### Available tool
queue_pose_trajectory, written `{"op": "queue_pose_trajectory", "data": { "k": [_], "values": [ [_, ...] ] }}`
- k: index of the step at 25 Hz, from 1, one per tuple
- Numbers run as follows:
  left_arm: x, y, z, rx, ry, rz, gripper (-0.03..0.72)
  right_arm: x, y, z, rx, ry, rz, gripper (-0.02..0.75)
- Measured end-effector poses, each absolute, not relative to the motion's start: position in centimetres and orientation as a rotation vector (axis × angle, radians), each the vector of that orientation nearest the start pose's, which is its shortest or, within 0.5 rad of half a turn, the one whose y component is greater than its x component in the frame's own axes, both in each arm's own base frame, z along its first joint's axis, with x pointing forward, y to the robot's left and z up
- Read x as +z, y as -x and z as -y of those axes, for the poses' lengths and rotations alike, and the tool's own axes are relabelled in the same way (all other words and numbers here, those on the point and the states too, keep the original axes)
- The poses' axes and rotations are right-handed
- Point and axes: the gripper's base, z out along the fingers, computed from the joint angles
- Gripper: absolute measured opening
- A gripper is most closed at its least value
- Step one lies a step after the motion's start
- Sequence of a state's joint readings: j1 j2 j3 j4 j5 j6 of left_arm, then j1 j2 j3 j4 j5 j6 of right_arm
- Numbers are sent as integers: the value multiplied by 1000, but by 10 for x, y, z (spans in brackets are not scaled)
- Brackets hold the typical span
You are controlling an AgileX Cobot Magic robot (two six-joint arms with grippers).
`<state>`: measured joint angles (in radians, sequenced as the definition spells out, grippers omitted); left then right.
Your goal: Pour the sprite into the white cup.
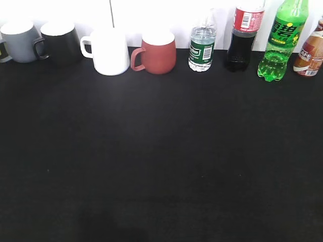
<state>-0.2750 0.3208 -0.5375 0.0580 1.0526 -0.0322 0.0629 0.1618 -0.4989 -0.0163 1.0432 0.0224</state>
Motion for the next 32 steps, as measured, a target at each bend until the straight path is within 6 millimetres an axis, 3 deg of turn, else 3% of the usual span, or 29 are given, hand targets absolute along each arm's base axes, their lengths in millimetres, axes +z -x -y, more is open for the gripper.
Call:
{"op": "queue_pose_trajectory", "data": {
  "k": [4, 8, 17, 32],
  "values": [
    [288, -12, -4, 22, -35, -2125, 365, 278, 3, 1, -63, -116, -2028, 565],
    [288, 9, -5, 37, 7, -1998, 283, 277, 5, 1, -84, -153, -2017, 565],
    [288, 10, -6, 38, 7, -1992, 240, 277, 5, 0, -83, -153, -2016, 565],
    [288, 10, -6, 38, 7, -1992, 239, 277, 5, 0, -83, -153, -2016, 565]
  ]
}}
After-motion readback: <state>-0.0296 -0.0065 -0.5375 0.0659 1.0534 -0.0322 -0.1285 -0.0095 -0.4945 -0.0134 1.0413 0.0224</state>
